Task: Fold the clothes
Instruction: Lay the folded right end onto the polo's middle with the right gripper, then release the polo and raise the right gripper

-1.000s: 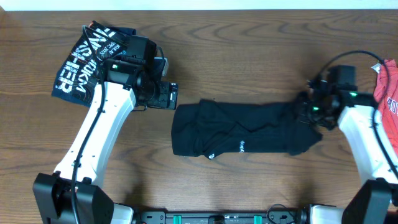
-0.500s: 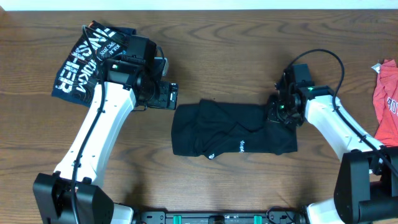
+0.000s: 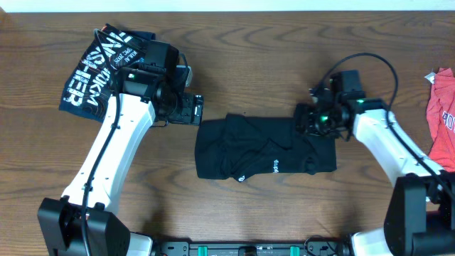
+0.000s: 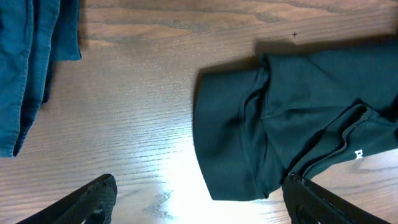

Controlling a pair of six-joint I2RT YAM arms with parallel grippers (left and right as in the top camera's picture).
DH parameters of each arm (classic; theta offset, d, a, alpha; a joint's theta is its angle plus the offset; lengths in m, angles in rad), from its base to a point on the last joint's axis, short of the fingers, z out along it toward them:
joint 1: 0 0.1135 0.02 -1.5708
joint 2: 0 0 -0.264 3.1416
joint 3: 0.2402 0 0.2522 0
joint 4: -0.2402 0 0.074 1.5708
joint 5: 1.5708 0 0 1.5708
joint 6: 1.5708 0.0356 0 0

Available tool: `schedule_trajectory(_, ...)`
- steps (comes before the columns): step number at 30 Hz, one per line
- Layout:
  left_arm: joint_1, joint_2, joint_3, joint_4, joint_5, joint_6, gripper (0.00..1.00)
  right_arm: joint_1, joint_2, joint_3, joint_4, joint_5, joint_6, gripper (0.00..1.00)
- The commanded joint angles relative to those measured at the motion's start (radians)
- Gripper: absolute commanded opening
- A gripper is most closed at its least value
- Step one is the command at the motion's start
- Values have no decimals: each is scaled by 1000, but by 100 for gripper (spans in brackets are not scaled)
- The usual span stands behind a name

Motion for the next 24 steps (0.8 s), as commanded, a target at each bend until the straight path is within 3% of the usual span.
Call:
schedule_trajectory(1,3,3,0,6,-12,10,87,-74,-33,6,-23,25,-30,3)
schedule_trajectory(5,3,3,0,22,-12,10,87,-65,-21,-10,-75,23,-31,2)
schedule_trajectory(9,3,3,0,28,-12,10,87,45,-17,-76,-59,25,-19,1)
schedule_trajectory(16,3,3,0,18,-12,10,87,232,-17,-201,-62,210,219,1)
schedule_trajectory(20,3,3,0,11,-12,10,87,215,-38,-170,-91,240,183,1)
schedule_trajectory(24,3,3,0,-1,-12,10,87,168,-136,-84,-97,188,42,1)
